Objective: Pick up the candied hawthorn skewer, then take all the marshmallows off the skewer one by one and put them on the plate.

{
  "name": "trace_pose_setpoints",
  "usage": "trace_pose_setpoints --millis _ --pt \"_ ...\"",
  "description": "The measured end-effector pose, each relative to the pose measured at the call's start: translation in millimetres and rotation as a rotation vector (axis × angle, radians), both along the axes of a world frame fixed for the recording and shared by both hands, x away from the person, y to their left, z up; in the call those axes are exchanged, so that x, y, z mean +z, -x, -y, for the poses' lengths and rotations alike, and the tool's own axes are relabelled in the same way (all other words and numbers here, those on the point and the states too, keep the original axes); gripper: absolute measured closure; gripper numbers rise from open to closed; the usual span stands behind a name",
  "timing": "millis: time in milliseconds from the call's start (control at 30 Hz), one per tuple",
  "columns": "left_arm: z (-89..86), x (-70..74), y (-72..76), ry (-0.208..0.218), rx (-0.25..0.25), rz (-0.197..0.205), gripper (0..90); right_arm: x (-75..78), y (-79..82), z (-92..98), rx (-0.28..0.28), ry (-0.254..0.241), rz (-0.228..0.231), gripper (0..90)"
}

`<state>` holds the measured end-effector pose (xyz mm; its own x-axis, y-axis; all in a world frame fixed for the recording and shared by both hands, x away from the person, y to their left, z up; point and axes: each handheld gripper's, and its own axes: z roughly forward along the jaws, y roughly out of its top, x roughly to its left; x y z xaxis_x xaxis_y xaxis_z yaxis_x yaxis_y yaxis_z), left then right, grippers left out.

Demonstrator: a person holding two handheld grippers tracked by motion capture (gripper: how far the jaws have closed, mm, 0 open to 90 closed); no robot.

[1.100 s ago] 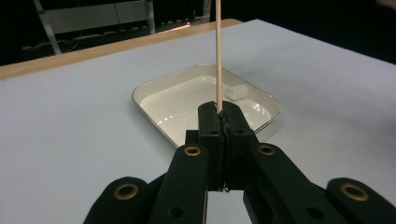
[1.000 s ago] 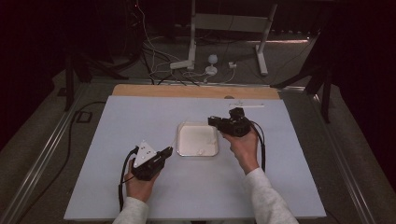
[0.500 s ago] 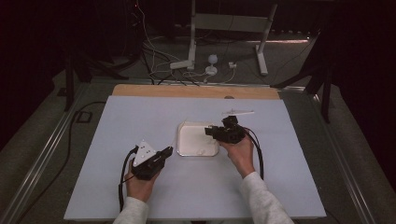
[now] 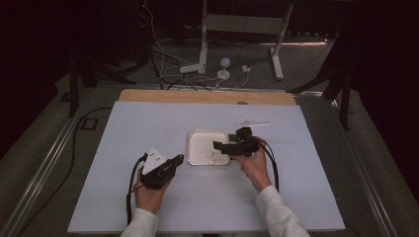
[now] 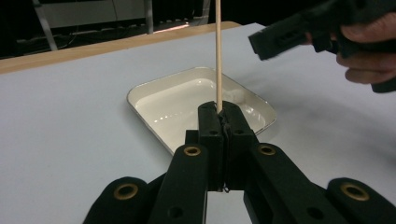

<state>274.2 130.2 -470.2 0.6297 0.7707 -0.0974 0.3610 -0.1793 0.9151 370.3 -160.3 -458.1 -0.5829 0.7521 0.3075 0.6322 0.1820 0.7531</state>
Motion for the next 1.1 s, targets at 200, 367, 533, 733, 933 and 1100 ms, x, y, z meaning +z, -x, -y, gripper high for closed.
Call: trace_pose_setpoints --millis 200,367,533,733,933,1100 --pt "3.5 6.8 -4.4 0.035 0.009 -0.013 89.5 6.5 14.5 4.5 0.036 0.009 0.054 0.3" --pt "9.8 11.9 -10.4 0.052 0.017 -0.023 89.5 14.6 24.0 10.0 0.041 0.005 0.094 0.0" --pt "17.7 13.4 -17.7 0.060 0.026 -0.037 89.2 18.0 33.0 17.9 0.040 0.008 0.108 0.0" --pt "24.0 9.4 -24.9 0.064 0.046 -0.067 89.2 20.9 44.2 32.4 0.025 -0.004 0.136 0.0" --pt "28.3 5.4 -31.6 0.072 0.066 -0.089 89.2 21.3 54.8 46.5 0.013 -0.006 0.148 0.0" --pt "32.9 1.3 -36.5 0.060 0.066 -0.105 89.2 19.3 60.5 58.4 -0.006 -0.021 0.154 0.0"
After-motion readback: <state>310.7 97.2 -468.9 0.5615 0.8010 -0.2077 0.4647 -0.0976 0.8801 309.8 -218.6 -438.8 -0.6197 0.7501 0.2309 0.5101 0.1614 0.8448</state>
